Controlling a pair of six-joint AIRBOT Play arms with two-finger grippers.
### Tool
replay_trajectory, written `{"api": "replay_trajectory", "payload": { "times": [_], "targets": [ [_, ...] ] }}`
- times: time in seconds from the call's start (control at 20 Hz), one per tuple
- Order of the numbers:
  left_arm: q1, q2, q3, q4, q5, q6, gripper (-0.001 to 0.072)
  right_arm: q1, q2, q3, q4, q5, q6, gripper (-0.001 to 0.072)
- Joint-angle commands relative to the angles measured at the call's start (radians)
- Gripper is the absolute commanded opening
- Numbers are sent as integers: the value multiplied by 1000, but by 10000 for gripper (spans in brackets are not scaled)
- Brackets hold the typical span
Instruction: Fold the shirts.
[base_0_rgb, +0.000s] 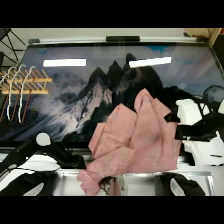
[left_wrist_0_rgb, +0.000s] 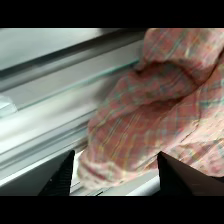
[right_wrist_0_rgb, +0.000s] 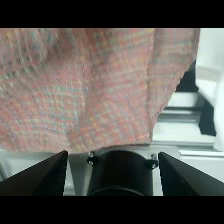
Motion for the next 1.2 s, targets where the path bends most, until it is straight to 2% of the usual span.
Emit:
{"api": "replay_trajectory", "payload": {
  "times": [0.0,0.05,0.1,0.25,0.4,0.45,0.5,0.55,0.7,0.95,1.15],
  "targets": [
    [-68,-24,-12,-101,119,1,590,-1,5,-125,-15,-6,-5,698],
    [-72,-29,-12,-122,132,2,568,-1,5,-169,-29,-21,-5,698],
    [-73,-34,-12,-132,132,2,499,-1,5,-211,-44,-38,-5,698],
    [-87,-53,-12,-132,127,1,489,-1,5,-307,-73,-71,-12,698],
    [-109,-81,-12,-132,103,2,322,-1,4,-360,-103,-99,-11,698],
    [-116,-83,-12,-133,93,13,171,-1,2,-379,-115,-116,-11,698],
    [-120,-82,-11,-133,90,21,85,-1,0,-399,-130,-143,-9,699],
    [-121,-82,-11,-136,90,28,29,-1,-6,-415,-141,-169,-3,699],
    [-120,-82,-9,-136,103,33,29,-1,-61,-443,-166,-233,40,698],
    [-119,-82,-9,-136,119,35,29,0,-232,-443,-125,-300,44,696],
    [-119,-80,-9,-135,126,35,29,40,-274,-443,-93,-370,84,686]
  ]
}}
